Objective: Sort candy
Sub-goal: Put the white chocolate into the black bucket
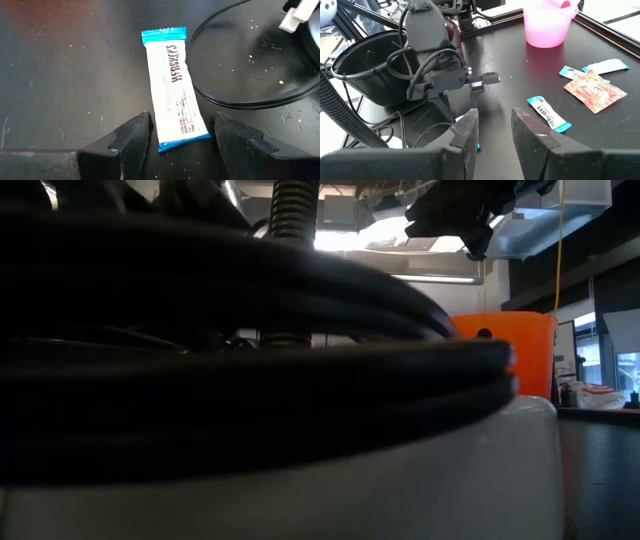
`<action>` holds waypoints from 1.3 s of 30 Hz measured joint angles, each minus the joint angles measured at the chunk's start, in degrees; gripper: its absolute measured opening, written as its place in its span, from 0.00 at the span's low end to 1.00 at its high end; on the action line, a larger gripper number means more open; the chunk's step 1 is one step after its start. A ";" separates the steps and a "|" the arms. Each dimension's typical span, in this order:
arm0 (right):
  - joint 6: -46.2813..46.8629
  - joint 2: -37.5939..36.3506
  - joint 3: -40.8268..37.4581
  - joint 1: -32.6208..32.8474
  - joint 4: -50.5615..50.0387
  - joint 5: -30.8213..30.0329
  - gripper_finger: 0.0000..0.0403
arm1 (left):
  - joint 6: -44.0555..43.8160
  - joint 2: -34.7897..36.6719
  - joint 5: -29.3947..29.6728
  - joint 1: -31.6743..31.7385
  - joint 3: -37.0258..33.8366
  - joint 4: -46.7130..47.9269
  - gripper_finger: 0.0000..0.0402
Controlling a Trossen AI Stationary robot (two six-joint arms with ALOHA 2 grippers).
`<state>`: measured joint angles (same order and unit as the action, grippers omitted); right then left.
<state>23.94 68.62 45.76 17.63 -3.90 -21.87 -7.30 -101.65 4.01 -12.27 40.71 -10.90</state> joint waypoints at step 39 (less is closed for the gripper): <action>0.00 -0.07 0.07 0.00 -0.02 0.45 0.29 | 3.60 49.81 2.36 -3.83 1.84 44.30 0.18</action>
<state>23.94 68.55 45.82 17.63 -3.92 -21.42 -3.70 -51.84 6.37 -16.10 42.55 33.41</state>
